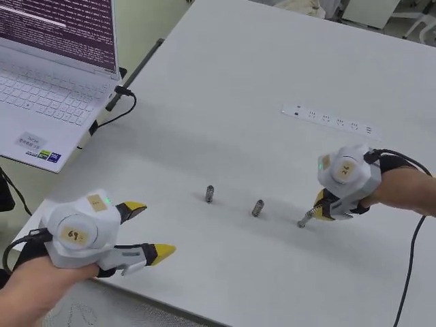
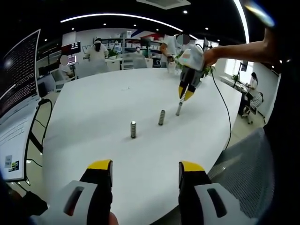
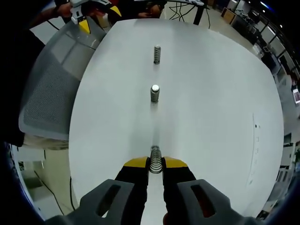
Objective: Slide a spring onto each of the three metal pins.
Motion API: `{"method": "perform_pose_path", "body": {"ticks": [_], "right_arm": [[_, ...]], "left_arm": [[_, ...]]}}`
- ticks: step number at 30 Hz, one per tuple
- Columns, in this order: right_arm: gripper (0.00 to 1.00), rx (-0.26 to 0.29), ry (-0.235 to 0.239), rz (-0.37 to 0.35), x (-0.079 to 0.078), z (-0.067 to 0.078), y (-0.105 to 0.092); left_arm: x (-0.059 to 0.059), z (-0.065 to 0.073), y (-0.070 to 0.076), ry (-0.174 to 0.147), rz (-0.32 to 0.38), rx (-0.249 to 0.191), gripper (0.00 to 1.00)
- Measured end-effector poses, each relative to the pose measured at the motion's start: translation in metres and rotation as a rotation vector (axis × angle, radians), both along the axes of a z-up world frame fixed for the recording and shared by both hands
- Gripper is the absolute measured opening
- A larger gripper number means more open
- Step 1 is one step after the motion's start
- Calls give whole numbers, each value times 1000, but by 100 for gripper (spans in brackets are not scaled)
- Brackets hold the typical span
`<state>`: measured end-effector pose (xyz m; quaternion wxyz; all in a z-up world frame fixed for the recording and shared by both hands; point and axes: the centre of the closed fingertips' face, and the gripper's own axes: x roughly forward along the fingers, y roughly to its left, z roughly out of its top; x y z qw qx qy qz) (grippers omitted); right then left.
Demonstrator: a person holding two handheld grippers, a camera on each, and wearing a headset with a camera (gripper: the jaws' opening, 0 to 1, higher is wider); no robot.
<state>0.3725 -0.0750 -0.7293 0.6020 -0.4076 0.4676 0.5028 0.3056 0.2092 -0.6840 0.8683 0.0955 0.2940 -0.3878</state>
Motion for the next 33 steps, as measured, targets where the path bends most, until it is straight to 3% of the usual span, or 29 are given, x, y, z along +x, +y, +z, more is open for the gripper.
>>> {"method": "perform_pose_path", "body": {"ticks": [15,33], "right_arm": [[9,-44,16,46,-1,-19,4],[9,-53,45,52,-2,-42,6]], "left_arm": [[1,1,2,1,3,0,52],[5,6,5,-6,11,1,53]]}}
